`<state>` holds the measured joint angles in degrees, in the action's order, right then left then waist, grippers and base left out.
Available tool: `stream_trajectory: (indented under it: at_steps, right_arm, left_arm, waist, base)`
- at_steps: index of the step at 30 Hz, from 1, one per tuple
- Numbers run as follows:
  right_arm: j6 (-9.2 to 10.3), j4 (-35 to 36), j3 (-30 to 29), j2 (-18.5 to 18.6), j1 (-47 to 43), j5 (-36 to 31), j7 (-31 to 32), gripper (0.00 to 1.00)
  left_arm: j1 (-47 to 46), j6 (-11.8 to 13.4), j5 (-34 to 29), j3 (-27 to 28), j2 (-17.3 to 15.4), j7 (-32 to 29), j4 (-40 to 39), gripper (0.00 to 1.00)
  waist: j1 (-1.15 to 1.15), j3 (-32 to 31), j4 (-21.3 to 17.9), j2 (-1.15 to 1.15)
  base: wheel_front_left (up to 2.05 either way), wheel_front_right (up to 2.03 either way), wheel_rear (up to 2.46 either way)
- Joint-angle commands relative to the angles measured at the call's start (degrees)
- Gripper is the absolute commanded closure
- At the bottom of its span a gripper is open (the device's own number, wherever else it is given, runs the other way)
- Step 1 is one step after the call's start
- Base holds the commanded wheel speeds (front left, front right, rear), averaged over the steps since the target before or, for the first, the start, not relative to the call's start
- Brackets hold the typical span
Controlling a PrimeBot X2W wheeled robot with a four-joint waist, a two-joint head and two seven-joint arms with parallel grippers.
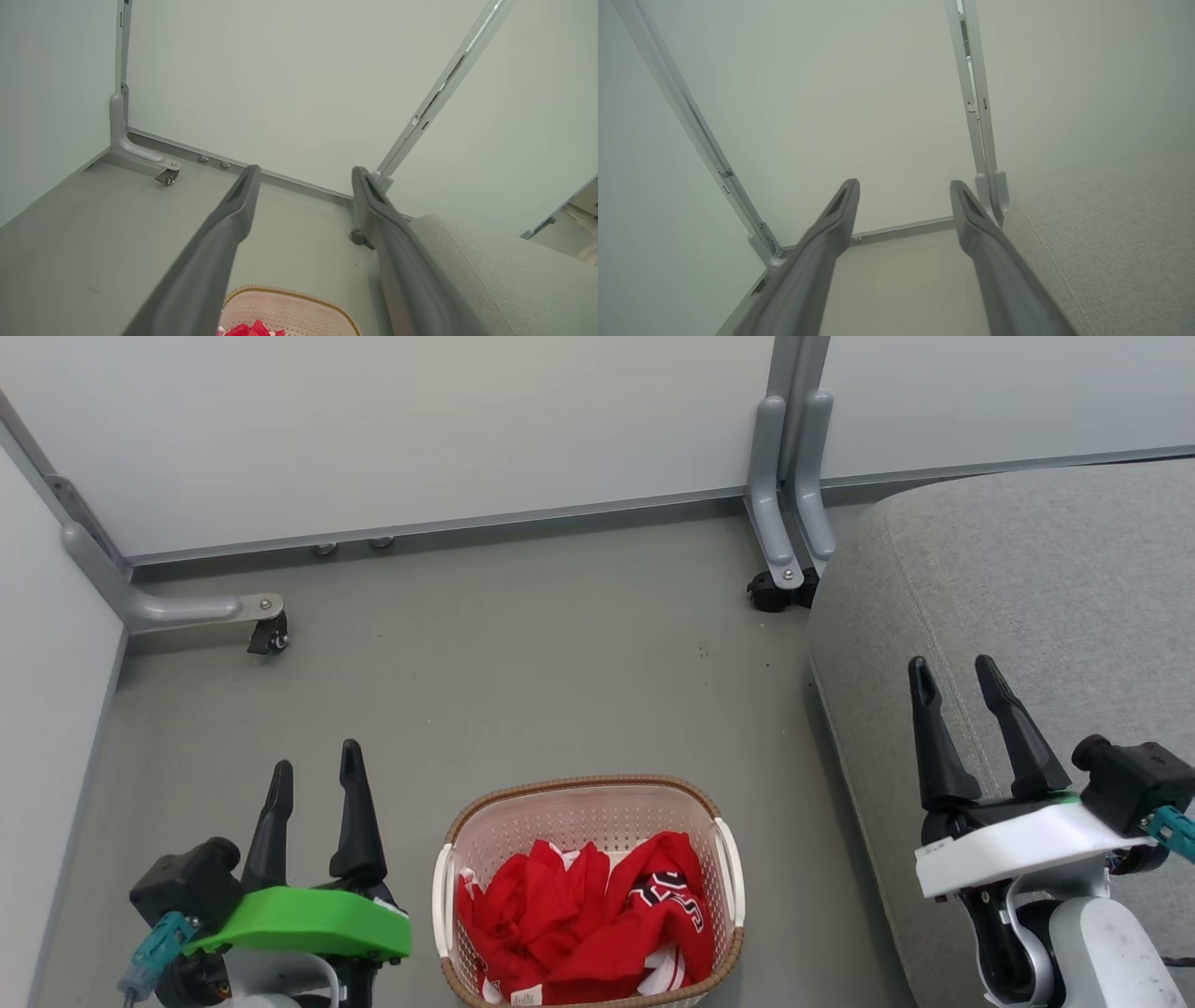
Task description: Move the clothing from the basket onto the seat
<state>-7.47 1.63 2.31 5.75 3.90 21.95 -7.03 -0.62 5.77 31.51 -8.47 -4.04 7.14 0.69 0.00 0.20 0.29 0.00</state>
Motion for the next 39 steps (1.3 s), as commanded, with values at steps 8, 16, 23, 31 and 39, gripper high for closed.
stream_trajectory:
  at_steps: [8, 16, 23, 31, 39]
  right_arm:
    - [-0.02, -0.49, 1.52, 0.06, -0.06, -6.17, -1.76, 0.00]
    - [-0.02, -1.07, 2.51, -0.02, -0.39, -10.70, -2.89, 0.00]
    - [-0.02, -2.37, 2.49, -0.55, -0.83, -14.56, -3.77, 0.00]
    - [-0.03, -3.13, 2.73, -0.99, -0.98, -18.46, -4.85, 0.00]
    - [-0.02, -2.73, 3.01, -1.74, -1.47, -16.96, -5.84, 0.00]
  left_arm:
    - [-1.35, 6.27, -5.80, -4.88, -3.02, 1.63, -1.47, 0.00]
    - [-1.48, 9.09, -9.30, -8.02, -4.50, 2.74, -1.46, 0.00]
    - [-0.51, 6.88, -11.22, -8.95, -4.09, 3.67, 2.94, 0.00]
    - [-0.04, 4.79, -15.42, -8.34, -2.90, 4.72, 4.85, 0.00]
    - [1.16, 2.38, -18.30, -6.12, -1.25, 5.68, 3.47, 0.00]
  waist:
    - [0.00, 0.02, 0.06, 0.00]
    - [0.00, 0.07, 0.11, 0.00]
    - [0.00, -0.08, 0.04, 0.00]
    - [0.00, -0.24, -0.02, 0.00]
    - [0.00, -0.26, -0.08, 0.00]
  base:
    - [0.00, 0.00, 0.00]
    - [0.00, 0.00, 0.00]
    - [0.00, 0.00, 0.00]
    - [0.00, 0.00, 0.00]
    - [0.00, 0.00, 0.00]
